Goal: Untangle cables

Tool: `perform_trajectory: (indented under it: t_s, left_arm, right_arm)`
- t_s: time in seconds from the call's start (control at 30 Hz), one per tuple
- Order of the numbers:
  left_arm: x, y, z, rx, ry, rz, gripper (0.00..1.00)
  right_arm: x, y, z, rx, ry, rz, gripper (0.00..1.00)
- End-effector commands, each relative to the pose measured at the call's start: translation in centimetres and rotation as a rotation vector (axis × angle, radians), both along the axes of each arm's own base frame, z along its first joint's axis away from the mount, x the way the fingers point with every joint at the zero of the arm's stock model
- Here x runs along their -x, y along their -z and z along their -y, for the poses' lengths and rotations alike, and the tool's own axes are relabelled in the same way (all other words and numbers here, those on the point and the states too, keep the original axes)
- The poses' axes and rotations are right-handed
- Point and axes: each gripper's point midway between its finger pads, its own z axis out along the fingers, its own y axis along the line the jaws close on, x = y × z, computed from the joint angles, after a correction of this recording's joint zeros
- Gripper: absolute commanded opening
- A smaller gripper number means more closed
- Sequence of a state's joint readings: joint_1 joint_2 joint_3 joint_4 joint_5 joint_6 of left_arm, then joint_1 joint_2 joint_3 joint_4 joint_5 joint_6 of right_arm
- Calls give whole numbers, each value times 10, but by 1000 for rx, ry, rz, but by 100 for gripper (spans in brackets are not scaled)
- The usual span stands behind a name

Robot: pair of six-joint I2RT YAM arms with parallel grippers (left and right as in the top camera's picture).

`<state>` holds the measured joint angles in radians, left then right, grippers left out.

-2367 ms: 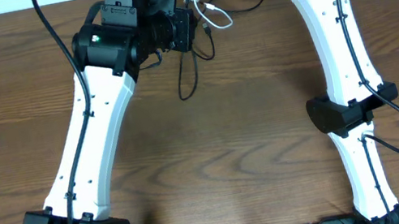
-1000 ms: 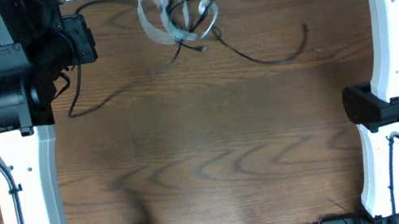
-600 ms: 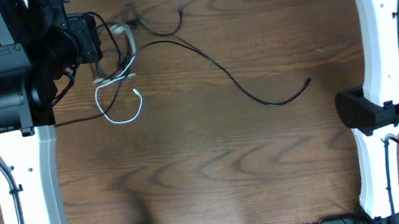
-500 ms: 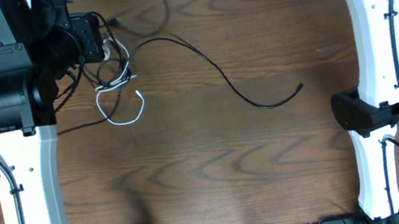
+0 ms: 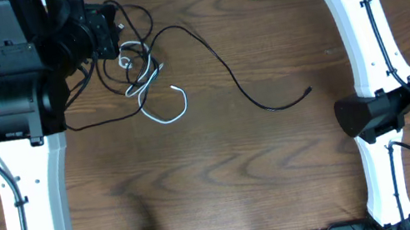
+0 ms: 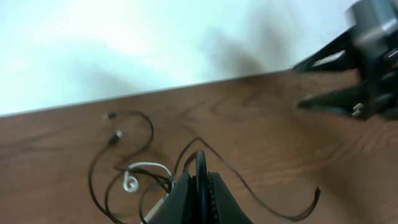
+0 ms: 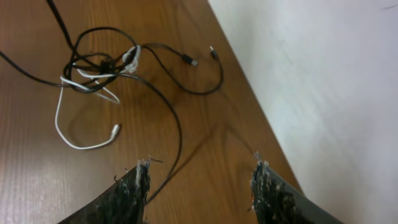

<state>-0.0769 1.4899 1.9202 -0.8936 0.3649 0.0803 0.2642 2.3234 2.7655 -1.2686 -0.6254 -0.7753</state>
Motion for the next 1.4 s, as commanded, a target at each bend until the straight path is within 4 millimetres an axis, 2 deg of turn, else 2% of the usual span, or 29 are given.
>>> perform_trajectory:
  t_s: [0.0, 0.3, 0.4, 0.5, 0.57, 0.63, 0.77, 0.8, 0.83, 0.97, 1.07, 1.17, 1.27, 1.37]
  left_arm:
    - [11, -38, 3, -1, 21, 104, 7]
    - [17, -66, 22, 8, 64, 182, 7]
    - [16, -82, 28, 8, 71, 223, 7]
    - [17, -96, 32, 14, 81, 262, 7]
    - [18, -107, 30, 15, 72, 294, 7]
    - [19, -114, 26, 7, 48, 315, 7]
    - [20, -118, 26, 18, 44, 322, 7]
    - [20, -118, 26, 33, 38, 317, 7]
    - [20, -118, 26, 46, 32, 312, 7]
    - [20, -115, 26, 52, 29, 293, 7]
    - [21, -114, 25, 51, 28, 287, 7]
    - [16, -115, 16, 38, -29, 298, 7]
    - [10, -119, 2, 8, -111, 319, 8]
    - [6, -123, 3, 40, -124, 331, 8]
  right_arm:
    - [12, -3, -10, -47, -79, -14, 52]
    - [20, 6, -32, -158, -191, -59, 54]
    - [26, 19, -40, -153, -207, -99, 60]
    - [32, 30, -49, -144, -225, -135, 58]
    - [37, 40, -57, -130, -234, -157, 58]
    - [39, 47, -64, -109, -235, -162, 63]
    - [34, 48, -76, -85, -207, -132, 61]
    - [33, 47, -82, -77, -214, -98, 52]
    - [34, 46, -86, -61, -255, -43, 49]
    - [40, 49, -92, 19, -418, 143, 50]
    - [40, 51, -90, 62, -468, 218, 52]
    - [39, 51, -90, 70, -485, 240, 56]
    - [44, 54, -88, 78, -499, 229, 55]
    - [61, 61, -91, 99, -570, 216, 53]
